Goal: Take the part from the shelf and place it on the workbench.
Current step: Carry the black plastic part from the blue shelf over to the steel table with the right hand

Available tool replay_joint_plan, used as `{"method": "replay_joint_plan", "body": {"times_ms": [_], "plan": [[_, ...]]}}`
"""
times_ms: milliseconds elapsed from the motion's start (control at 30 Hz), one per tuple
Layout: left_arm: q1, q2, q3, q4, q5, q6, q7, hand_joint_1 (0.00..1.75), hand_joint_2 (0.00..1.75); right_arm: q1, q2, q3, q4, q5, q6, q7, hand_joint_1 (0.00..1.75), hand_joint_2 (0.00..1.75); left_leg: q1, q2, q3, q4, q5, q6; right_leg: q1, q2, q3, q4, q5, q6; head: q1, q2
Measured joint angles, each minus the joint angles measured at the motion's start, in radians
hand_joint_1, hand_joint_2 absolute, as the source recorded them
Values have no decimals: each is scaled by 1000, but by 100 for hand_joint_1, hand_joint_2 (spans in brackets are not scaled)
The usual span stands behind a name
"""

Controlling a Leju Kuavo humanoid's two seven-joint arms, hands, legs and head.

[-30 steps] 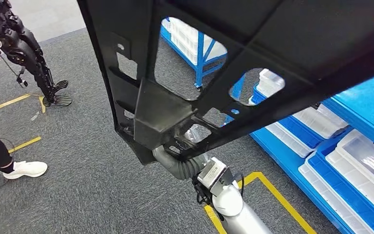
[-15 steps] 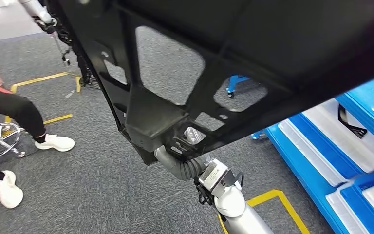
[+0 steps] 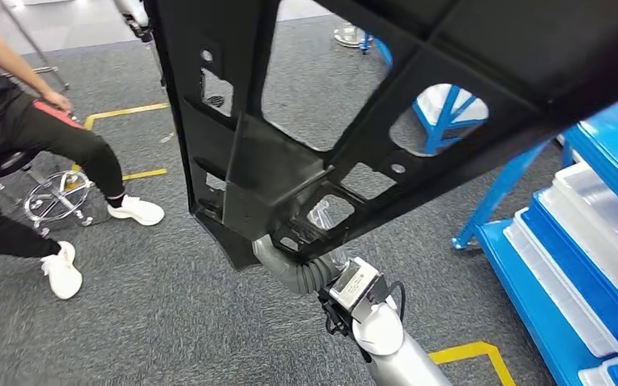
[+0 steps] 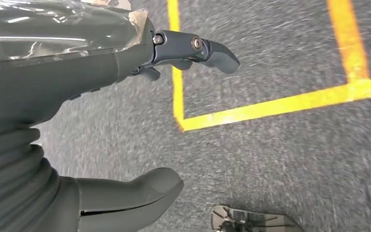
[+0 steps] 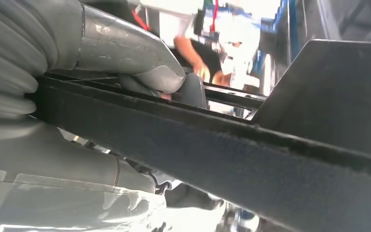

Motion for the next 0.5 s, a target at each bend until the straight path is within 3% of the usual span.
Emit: {"method": "replay_joint_plan", "body": {"times_ms": [67, 133, 200, 267, 333, 400, 467, 500], "plan": [[1, 1, 0, 0, 3, 0, 0, 0, 175, -13, 3, 1, 3, -5, 12, 5, 175, 175, 2, 18, 51, -96, 55, 1, 1, -24, 2, 0, -2, 0, 0, 0], [-3, 3, 1, 0, 6, 1, 0, 0, 175, -31, 10, 3, 7, -14, 25, 10, 175, 175, -4, 67, 123, -229, 99, 8, 8, -43, 5, 1, -6, 5, 1, 0], [-7, 4, 1, -1, 16, 4, 1, 0, 175, -49, 19, 9, 14, -23, 43, 17, 175, 175, -13, 85, 148, -279, 107, 20, 16, -62, 8, 0, -11, 14, 4, 0], [-6, 5, 1, -1, 29, 12, 2, 0, 175, -65, 32, 18, 22, -30, 63, 25, 175, 175, -16, 59, 147, -283, 110, 33, 16, -77, 10, 1, -15, 23, 5, 0], [0, 6, 2, -1, 38, 21, 2, 0, 175, -82, 47, 28, 31, -34, 76, 31, 175, 175, -12, 36, 153, -292, 117, 46, 12, -39, -3, 35, -35, 30, 6, 0], [4, 8, 4, -1, 44, 26, 3, 0, 175, -92, 53, 34, 40, -38, 80, 35, 175, 175, -9, 9, 156, -296, 121, 56, 6, 21, -55, 146, -83, 26, 6, 0], [9, 11, 8, -1, 48, 30, 3, 0, 175, -93, 53, 36, 50, -40, 83, 41, 175, 175, -9, -25, 155, -295, 122, 59, 4, 42, -119, 269, -123, 26, 6, 0], [12, 12, 9, -1, 50, 32, 4, 0, 175, -93, 53, 36, 55, -40, 85, 44, 175, 175, -9, -42, 154, -295, 122, 60, 4, 45, -133, 290, -124, 31, 6, 0]]}}
